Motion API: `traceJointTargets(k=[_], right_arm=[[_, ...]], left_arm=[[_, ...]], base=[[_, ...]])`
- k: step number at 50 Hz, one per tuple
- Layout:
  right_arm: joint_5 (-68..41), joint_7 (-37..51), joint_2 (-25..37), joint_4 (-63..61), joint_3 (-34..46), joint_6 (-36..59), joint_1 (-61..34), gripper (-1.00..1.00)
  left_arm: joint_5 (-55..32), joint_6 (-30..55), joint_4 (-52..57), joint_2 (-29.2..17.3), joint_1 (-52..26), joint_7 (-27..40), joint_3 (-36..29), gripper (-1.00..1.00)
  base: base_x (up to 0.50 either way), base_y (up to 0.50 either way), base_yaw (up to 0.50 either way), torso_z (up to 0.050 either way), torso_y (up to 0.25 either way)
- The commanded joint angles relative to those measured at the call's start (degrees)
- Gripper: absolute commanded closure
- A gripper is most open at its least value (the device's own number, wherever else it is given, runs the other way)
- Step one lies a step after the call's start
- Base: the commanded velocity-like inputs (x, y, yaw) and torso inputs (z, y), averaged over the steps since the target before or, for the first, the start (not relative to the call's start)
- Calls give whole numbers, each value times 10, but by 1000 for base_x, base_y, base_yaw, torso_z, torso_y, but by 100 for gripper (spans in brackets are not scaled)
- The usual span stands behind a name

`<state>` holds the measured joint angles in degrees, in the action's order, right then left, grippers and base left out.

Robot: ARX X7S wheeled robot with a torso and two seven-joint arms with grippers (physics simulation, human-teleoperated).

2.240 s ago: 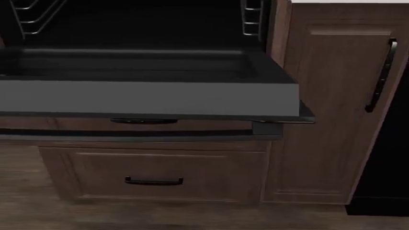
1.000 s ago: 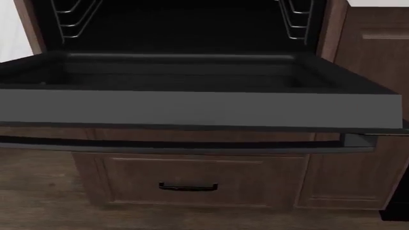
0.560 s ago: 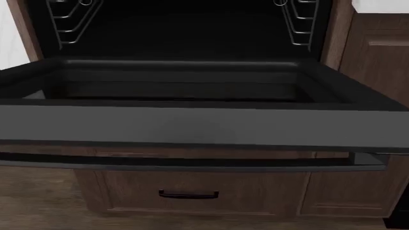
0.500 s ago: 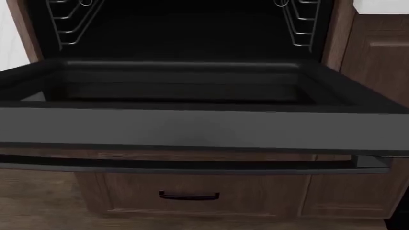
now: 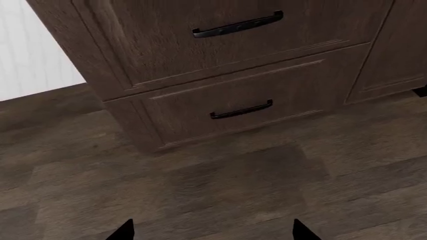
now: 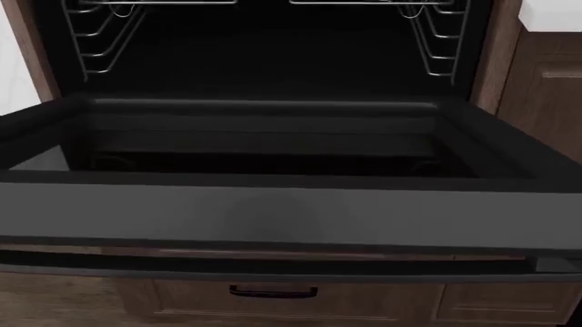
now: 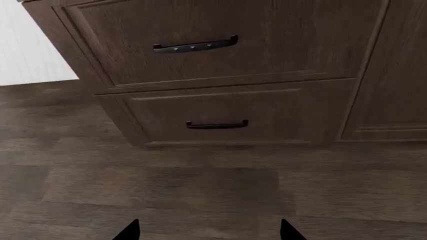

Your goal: Close the oven door

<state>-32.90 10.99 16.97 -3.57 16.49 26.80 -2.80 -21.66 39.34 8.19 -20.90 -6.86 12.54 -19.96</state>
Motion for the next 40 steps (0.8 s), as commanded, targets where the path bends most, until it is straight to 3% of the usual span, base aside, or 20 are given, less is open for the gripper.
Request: traceJointTargets(k=[1, 12, 40], right_arm=[[-2, 0, 0, 2, 1, -2, 0, -100], [-4, 4, 2, 0, 1, -4, 1, -100], [-4, -1, 3, 13, 7, -16, -3, -100]], left_arm=[[2, -11, -10, 1, 0, -1, -3, -100], [-8, 16, 17, -4, -3, 4, -3, -100], [1, -16, -12, -2, -1, 4, -9, -100]], base=[[117, 0, 0, 0, 0], [120, 0, 0, 0, 0], [121, 0, 0, 0, 0]])
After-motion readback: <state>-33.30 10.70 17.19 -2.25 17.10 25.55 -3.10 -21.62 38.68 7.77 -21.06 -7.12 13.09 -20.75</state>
